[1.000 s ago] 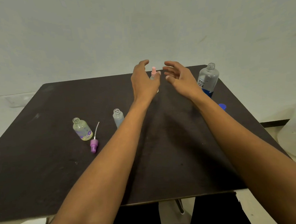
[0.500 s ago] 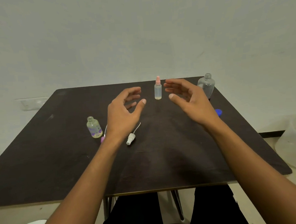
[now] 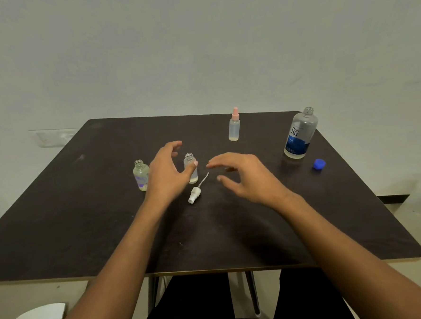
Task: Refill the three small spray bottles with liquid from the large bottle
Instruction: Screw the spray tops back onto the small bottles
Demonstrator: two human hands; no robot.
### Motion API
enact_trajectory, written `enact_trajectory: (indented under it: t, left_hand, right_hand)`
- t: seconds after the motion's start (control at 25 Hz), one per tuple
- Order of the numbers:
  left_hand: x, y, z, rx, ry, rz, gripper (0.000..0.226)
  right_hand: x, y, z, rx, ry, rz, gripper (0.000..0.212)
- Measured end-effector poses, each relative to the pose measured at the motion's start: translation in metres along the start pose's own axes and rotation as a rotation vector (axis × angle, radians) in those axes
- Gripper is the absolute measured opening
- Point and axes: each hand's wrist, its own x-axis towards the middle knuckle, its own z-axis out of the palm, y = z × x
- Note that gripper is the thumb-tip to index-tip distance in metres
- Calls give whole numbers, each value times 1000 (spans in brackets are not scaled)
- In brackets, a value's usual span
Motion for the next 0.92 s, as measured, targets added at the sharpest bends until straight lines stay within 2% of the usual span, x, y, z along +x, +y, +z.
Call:
enact_trajectory:
  t: [0.2,0.4,0.52,0.72,0.92]
  left_hand:
    - [5,-14,6,36,-62,-67,62]
    - [4,-14,10,60,-107,-102,43]
    - [4,-13,11,46,-90,-102,30]
    - [3,-11,12,25,-78,-97,26]
    - [4,4,7,22,-93,-44,29]
  right_hand:
    - [16,-6,40,-178,-249,-123,42]
    - [18,-4,58,-229,-334,-184,38]
    - [18,-1,61,-226,-315,-200,39]
    - [15,-1,44,-144,-248,-184,36]
    - [23,-7,-14,86,73,-38,33]
